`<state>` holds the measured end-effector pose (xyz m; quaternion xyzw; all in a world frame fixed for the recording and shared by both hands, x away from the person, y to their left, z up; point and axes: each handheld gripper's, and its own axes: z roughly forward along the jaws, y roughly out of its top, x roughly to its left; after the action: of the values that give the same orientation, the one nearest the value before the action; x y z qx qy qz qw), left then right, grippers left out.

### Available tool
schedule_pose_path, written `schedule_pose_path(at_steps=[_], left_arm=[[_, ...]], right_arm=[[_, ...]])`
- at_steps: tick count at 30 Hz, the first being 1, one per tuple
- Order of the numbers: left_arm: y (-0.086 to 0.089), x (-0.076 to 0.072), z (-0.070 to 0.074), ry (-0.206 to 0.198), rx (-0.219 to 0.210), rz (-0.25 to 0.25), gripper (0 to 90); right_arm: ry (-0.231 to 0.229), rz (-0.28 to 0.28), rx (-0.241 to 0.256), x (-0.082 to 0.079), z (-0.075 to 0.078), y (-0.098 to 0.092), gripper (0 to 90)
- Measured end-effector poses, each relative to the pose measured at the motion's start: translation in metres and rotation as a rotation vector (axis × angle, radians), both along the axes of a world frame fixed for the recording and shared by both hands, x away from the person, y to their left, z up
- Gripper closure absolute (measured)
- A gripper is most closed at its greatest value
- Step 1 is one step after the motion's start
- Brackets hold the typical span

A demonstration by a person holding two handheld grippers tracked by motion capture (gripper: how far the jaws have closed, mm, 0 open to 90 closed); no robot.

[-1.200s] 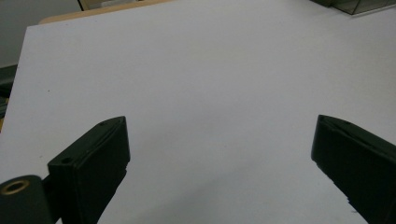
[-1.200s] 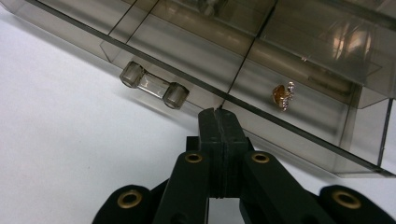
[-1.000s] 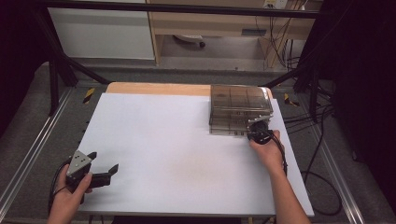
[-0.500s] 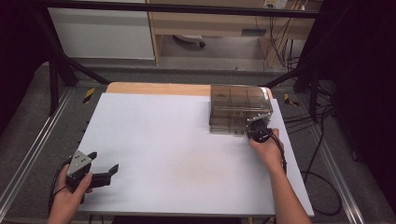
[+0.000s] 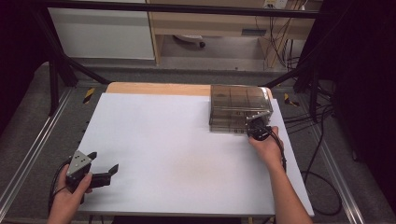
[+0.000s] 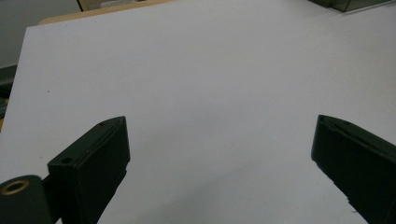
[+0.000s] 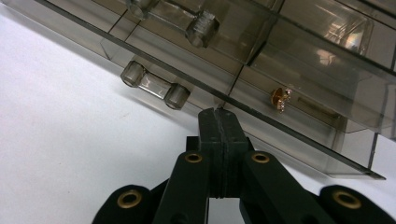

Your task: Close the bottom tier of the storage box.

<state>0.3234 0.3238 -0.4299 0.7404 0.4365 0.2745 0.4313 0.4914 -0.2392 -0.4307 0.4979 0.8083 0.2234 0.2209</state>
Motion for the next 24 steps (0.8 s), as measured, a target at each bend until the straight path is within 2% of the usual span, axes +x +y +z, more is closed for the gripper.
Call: schedule_pose_path(at_steps=[24], left_arm=[[0.0004, 0.0002, -0.0001, 0.0, 0.0, 0.004, 4.5]], right_arm=[[-0.001, -0.002, -0.004, 0.0033, -0.0012, -0.0011, 90.0]])
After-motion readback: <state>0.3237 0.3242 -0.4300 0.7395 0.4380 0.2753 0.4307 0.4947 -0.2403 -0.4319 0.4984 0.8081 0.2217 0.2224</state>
